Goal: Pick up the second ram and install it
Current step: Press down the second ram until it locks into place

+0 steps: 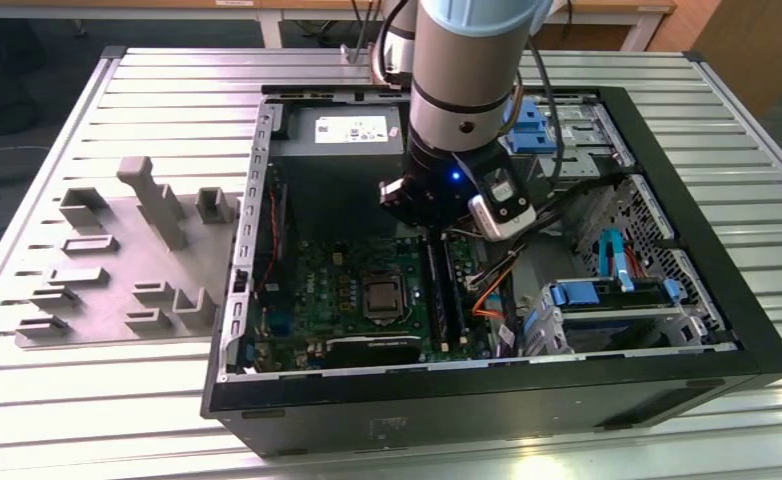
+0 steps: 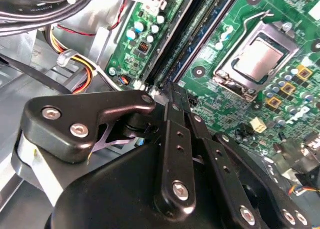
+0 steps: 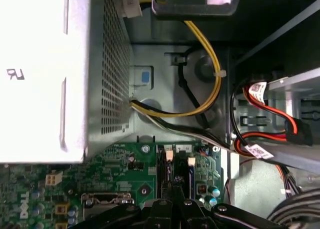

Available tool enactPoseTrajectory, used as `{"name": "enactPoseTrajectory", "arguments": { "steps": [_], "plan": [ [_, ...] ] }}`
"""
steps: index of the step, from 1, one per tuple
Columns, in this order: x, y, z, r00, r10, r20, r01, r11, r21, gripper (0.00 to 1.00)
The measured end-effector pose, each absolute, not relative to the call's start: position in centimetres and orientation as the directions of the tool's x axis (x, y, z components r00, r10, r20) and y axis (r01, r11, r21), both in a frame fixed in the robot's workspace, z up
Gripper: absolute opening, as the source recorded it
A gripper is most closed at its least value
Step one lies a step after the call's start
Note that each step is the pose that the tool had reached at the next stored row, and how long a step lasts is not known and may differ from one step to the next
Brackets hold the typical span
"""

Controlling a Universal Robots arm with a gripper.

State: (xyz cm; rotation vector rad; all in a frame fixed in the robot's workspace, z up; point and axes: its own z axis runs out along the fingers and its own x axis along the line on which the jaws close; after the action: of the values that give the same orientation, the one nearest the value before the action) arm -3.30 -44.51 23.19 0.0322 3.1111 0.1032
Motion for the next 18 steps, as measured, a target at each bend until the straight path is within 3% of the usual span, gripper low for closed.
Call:
{"name": "enactPoseTrajectory", "arguments": {
  "steps": [18],
  "plan": [
    [-3.3,-44.5,22.0,-0.999,0.022,-0.028,0.02,0.998,0.066,0.11]
  ]
}}
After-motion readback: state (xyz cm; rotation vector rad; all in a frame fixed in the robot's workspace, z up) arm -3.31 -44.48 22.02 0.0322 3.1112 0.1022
